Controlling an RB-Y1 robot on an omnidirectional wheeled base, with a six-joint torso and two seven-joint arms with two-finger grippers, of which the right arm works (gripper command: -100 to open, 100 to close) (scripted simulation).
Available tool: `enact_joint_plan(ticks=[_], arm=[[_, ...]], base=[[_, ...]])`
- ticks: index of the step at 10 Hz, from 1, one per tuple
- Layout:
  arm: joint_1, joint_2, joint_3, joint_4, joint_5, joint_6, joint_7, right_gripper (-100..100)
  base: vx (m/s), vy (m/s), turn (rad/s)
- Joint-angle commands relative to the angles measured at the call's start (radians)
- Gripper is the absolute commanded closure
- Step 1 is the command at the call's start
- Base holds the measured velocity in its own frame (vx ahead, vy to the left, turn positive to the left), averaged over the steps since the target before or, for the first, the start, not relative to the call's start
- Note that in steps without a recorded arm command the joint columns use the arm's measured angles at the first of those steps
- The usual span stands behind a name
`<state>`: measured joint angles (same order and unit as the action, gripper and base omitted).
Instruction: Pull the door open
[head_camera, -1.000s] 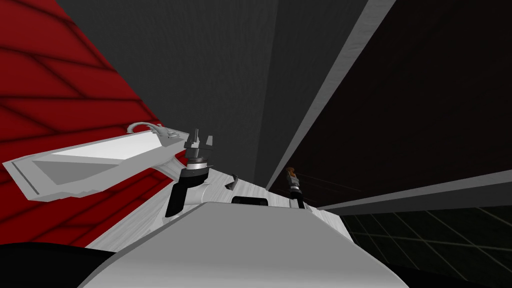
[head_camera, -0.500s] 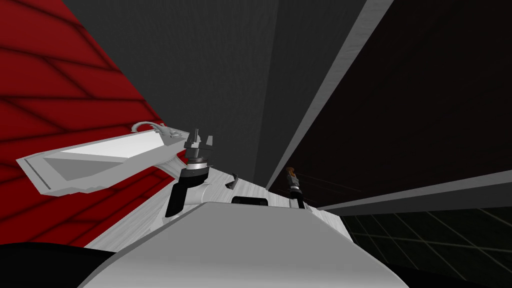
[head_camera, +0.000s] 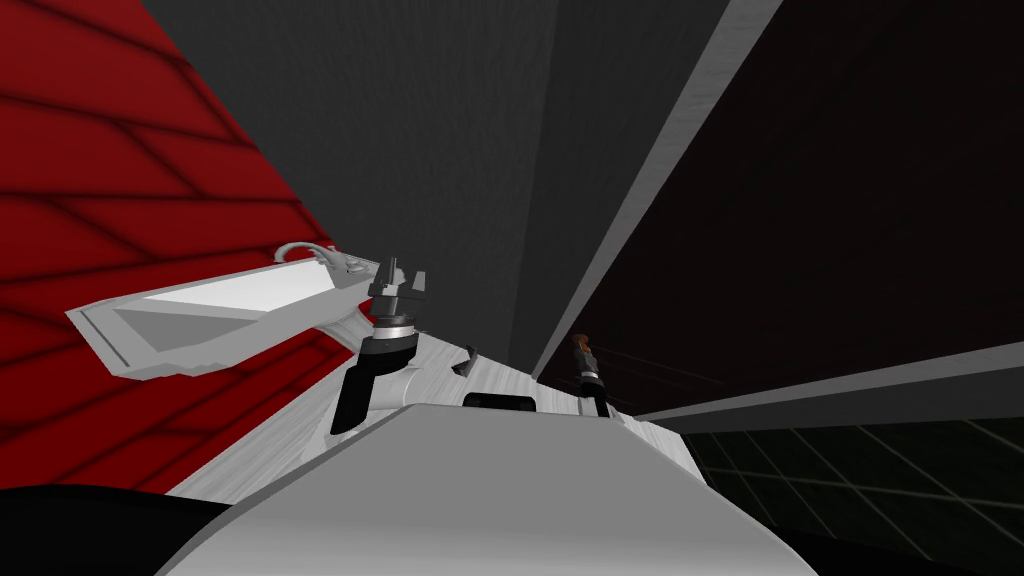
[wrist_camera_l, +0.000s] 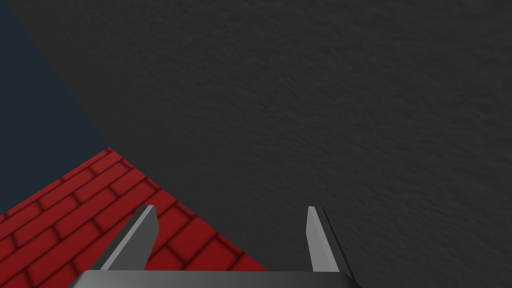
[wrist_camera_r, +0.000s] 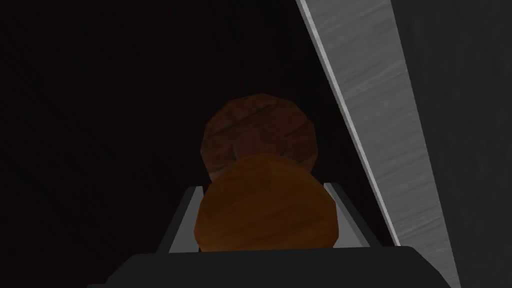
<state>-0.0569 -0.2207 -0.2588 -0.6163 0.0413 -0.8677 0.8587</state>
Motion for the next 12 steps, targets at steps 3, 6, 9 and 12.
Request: enact_joint_plan(ticks=[3, 6, 9, 12], arm=[[-0.003, 0.001, 0.014, 0.007, -0.018, 0.000, -0.092, 100], [-0.005, -0.001, 0.025, 0.009, -0.036, 0.000, -0.167, 100], [-0.008, -0.004, 0.037, 0.011, -0.056, -0.001, -0.236, 100], [-0.009, -0.006, 0.043, 0.012, -0.066, -0.001, -0.294, 100]], base=[[-0.023, -0.007, 0.025], [-0.029, -0.009, 0.031], [-0.033, -0.009, 0.038], [-0.028, -0.008, 0.021]])
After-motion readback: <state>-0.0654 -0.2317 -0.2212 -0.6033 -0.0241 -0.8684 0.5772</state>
